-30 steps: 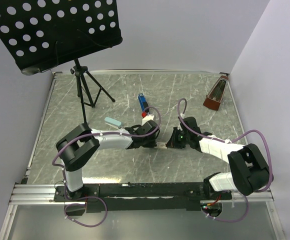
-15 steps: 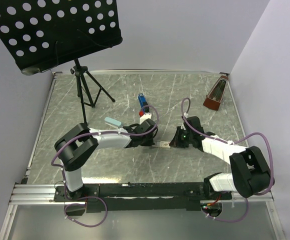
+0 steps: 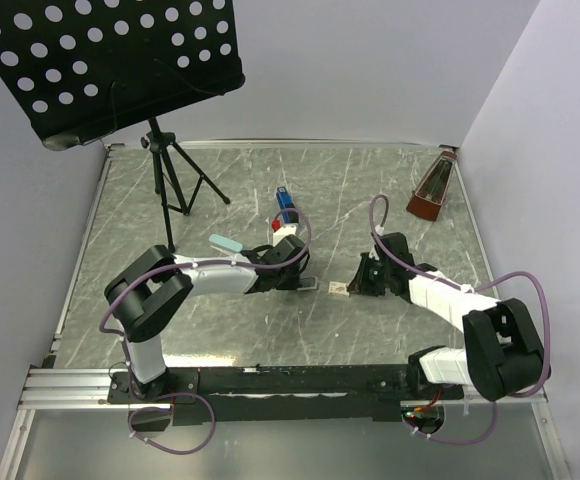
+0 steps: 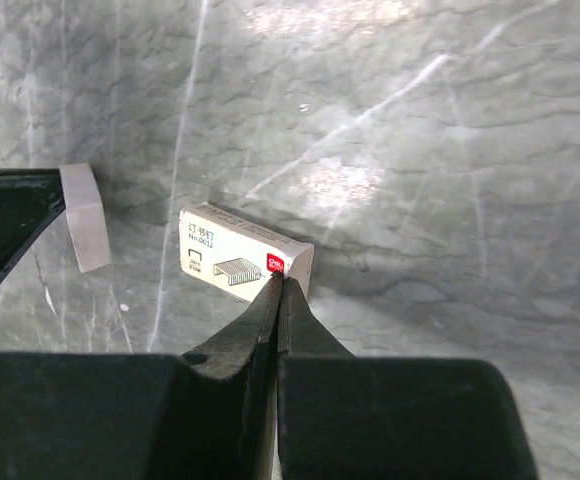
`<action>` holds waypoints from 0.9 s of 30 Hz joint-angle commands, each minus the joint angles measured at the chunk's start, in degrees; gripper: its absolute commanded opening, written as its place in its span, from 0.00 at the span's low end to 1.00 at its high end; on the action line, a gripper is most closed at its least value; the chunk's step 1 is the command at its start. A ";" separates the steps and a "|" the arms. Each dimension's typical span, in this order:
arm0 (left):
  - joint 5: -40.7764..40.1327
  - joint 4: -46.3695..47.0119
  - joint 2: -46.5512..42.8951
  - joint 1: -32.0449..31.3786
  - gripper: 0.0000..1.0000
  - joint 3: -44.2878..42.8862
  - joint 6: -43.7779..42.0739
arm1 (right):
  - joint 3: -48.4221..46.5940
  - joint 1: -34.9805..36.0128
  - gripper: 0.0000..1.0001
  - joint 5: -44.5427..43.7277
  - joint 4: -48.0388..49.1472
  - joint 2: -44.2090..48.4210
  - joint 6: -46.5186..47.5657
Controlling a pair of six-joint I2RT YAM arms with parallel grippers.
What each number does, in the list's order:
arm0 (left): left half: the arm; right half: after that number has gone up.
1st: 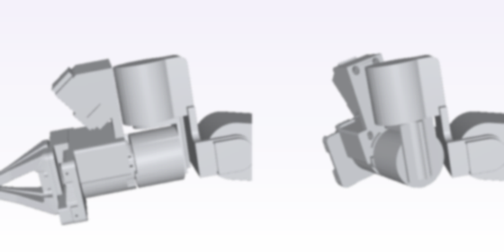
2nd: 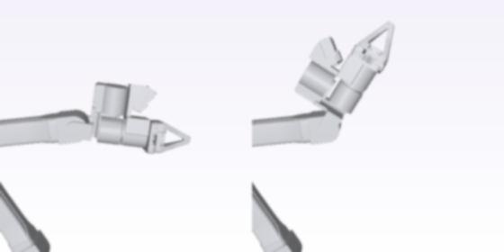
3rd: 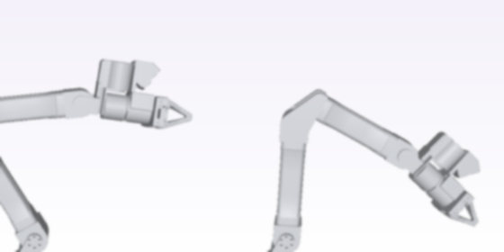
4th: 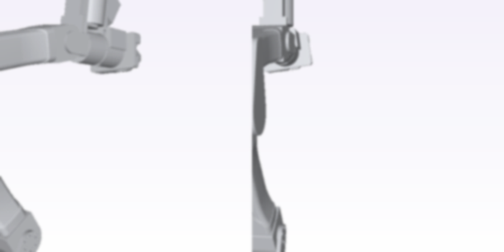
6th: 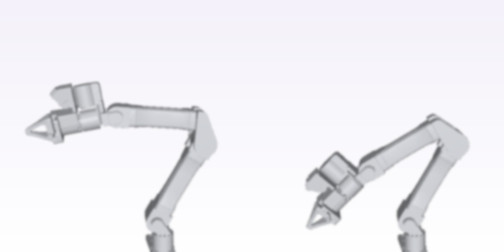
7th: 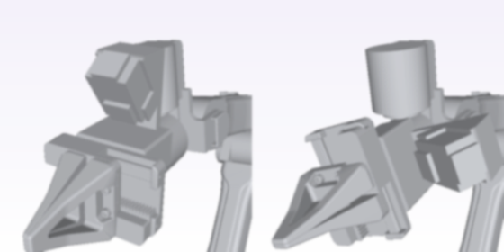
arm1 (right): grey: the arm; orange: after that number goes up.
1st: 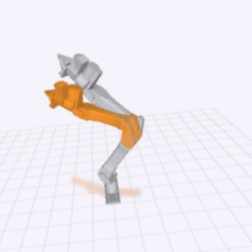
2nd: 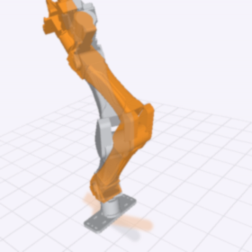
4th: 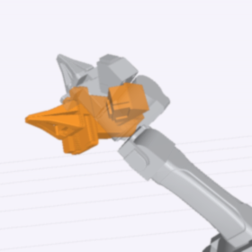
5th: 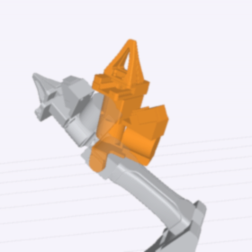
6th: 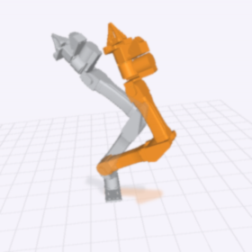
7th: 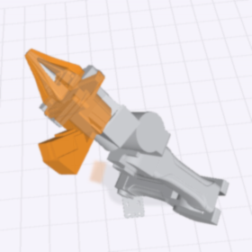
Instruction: Load the staples into the stapler
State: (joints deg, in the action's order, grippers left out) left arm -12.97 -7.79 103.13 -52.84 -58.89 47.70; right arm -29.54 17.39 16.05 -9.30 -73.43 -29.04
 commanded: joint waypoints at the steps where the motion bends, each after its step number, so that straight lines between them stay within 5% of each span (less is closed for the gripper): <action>1: -0.74 -1.79 -1.71 0.10 0.01 -0.43 -1.65 | 0.80 -1.39 0.00 -2.43 -1.07 3.11 -0.05; 23: -0.39 -5.04 1.54 -0.77 0.01 -7.29 -4.46 | -5.35 -13.34 0.00 -13.86 0.42 -0.31 -5.24; 27: -0.39 -5.30 2.77 -1.47 0.01 -9.13 -4.81 | -6.06 -13.78 0.08 -13.77 0.95 -2.42 -5.24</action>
State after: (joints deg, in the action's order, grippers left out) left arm -13.74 -13.34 104.40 -53.34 -64.66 43.97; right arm -32.88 4.29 3.84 -10.13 -74.06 -33.61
